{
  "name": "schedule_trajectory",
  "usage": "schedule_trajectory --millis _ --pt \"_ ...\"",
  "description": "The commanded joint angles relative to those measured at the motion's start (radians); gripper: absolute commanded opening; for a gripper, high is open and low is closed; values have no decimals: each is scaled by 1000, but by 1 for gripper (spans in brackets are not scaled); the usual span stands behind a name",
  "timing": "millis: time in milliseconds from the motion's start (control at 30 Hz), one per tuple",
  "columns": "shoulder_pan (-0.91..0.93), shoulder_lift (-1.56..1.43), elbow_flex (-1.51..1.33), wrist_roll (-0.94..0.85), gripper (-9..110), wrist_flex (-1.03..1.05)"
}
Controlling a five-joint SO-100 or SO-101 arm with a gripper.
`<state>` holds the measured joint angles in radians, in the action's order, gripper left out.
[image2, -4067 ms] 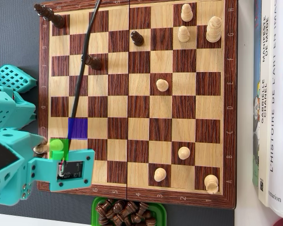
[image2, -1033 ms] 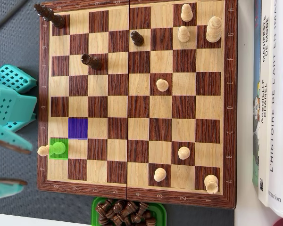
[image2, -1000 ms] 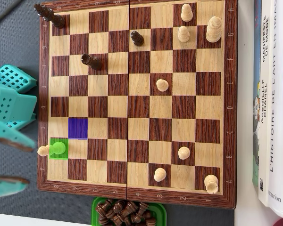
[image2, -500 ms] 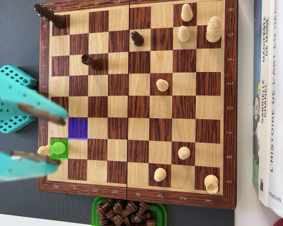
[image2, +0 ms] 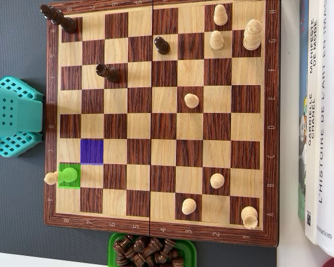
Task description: Play chess
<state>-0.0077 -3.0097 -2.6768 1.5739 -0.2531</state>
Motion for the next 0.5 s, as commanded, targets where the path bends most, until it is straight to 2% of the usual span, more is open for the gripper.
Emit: schedule_trajectory --millis 0,467 --pt "-5 -46 -28 8 16 -126" --pt "6 -242 -279 9 16 -810"
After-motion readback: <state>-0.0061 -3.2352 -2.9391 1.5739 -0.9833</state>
